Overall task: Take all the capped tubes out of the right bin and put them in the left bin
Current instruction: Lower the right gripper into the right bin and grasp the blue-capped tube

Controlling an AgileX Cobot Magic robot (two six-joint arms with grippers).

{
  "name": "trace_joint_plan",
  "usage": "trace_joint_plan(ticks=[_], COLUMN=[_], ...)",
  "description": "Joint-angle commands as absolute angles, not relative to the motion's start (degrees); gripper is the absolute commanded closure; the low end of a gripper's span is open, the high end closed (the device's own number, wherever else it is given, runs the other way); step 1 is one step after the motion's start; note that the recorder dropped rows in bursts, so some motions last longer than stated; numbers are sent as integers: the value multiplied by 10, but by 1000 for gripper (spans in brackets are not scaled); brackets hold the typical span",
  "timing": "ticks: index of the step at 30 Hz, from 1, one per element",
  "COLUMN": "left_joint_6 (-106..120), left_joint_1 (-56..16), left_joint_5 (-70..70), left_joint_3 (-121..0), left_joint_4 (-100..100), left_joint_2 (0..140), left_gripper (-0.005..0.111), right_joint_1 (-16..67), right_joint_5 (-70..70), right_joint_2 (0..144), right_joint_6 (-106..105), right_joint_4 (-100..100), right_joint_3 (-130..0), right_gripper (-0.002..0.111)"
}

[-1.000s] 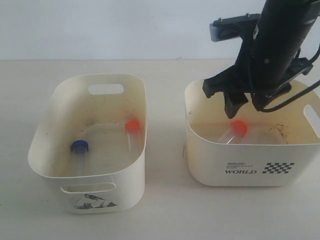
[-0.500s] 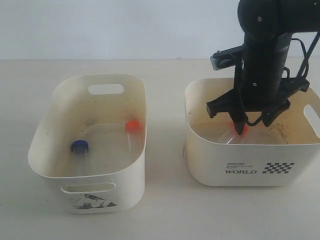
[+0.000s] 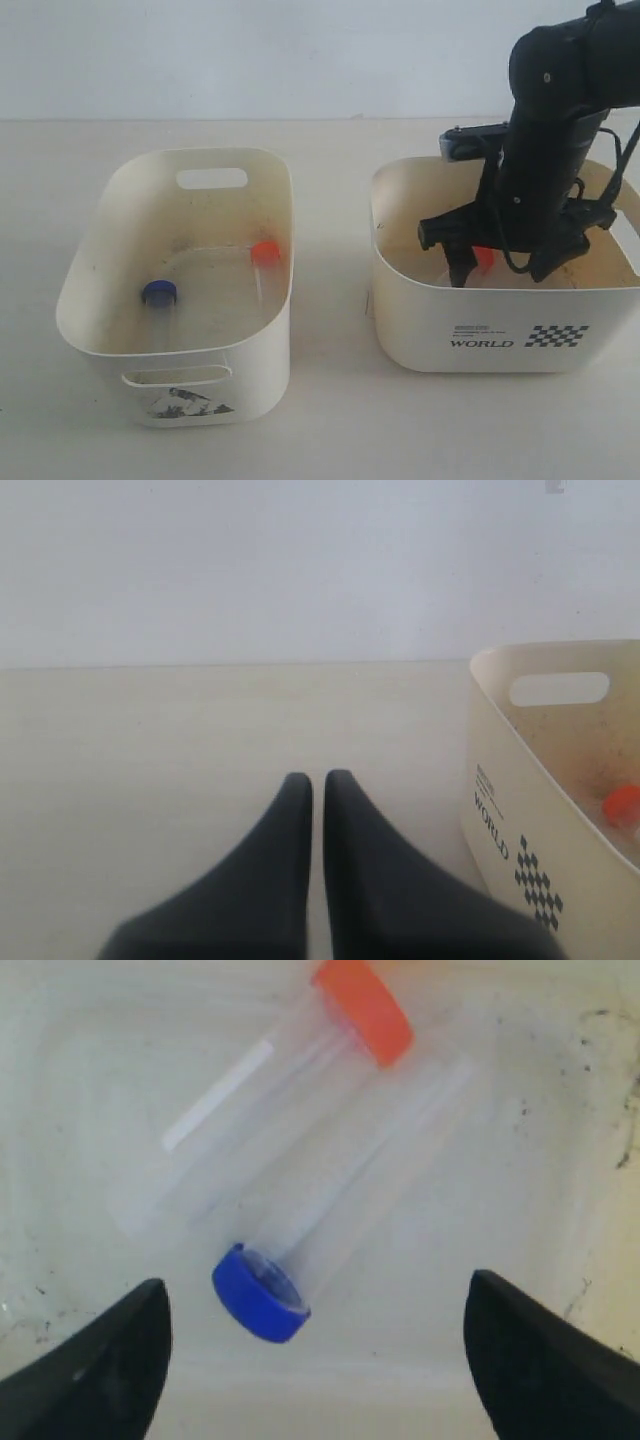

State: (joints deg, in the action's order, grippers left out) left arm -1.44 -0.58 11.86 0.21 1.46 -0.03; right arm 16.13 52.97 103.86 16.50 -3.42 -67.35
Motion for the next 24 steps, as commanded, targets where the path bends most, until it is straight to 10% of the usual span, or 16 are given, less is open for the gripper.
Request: trace_joint_plan(ticks=[1,12,24], left_joint_6=[-20,-20,-20], left_joint_1=[-6,-6,-6], left_joint_5=[116,116,116], left_joint_3=[0,0,0], left_joint_4=[11,11,11], left_joint_2=[0,0,0], left_gripper=[102,102,102], right_joint_1=[158,159,159], right_joint_5=[504,478,467], right_joint_2=[1057,1113,1130], right_joint_6=[157,157,160], right_joint_4=[-33,-34,-34], right_joint_3=[-674,-674,-674], right_gripper=[33,35,105])
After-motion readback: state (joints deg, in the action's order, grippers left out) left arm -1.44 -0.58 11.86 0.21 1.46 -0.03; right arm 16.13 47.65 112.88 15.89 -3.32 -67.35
